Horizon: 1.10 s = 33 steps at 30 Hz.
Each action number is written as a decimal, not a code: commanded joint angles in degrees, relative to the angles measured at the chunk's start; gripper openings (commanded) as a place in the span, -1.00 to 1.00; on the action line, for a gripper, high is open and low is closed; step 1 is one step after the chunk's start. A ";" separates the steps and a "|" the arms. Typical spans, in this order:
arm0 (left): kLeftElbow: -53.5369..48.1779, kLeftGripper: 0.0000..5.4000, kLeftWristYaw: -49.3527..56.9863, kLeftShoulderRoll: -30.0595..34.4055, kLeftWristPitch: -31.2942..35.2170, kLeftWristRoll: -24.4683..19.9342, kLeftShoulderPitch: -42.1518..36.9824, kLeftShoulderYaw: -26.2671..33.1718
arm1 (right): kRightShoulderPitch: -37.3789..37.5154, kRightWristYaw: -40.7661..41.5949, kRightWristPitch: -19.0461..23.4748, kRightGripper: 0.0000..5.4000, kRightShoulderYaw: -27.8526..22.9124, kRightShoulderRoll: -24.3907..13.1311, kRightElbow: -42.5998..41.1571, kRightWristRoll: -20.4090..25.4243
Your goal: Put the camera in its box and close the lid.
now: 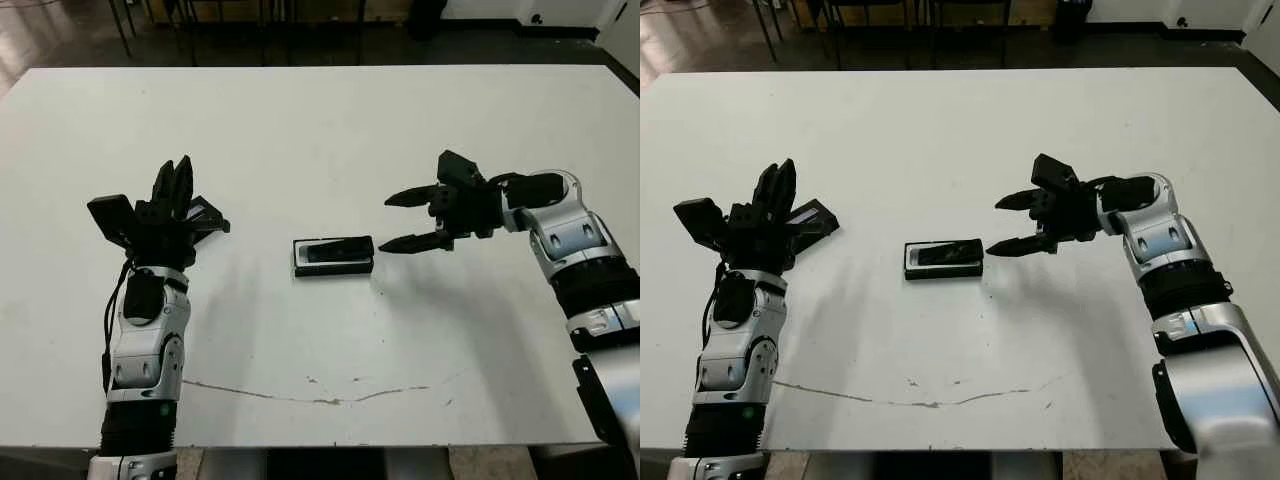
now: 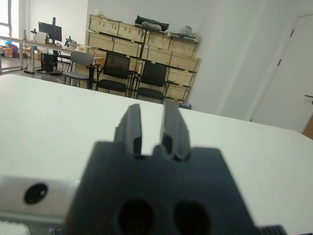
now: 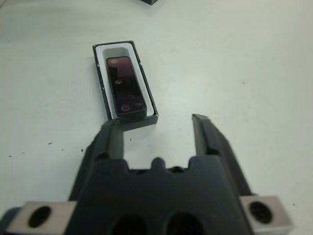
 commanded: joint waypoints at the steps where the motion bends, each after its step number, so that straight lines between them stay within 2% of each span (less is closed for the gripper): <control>1: 0.63 -1.00 0.39 0.26 0.81 0.53 1.06 0.01 | -0.17 0.40 -0.18 -0.29 0.70 0.63 0.66 -0.72; 6: 0.57 -1.00 0.38 -0.07 0.98 -0.07 1.09 0.18 | 0.17 0.33 -2.38 -0.70 1.06 1.41 1.08 -1.03; 11: 0.43 -1.00 0.16 0.11 1.15 -0.25 1.27 0.22 | 0.18 0.77 -3.00 -0.68 1.23 1.76 1.44 -1.06; 16: 0.21 -1.00 0.78 -0.01 1.19 0.34 1.37 0.04 | 0.79 -0.05 -2.09 -0.99 1.06 1.85 0.46 -1.04; 28: 0.01 -1.00 1.06 0.14 1.20 0.77 1.63 -0.16 | 1.88 -2.66 -9.84 -0.99 -0.37 3.70 6.23 -0.71; 33: 0.18 -1.00 0.96 0.12 1.09 0.74 1.75 -0.26 | 1.23 -2.54 -11.40 -0.99 -0.13 3.53 7.65 -1.30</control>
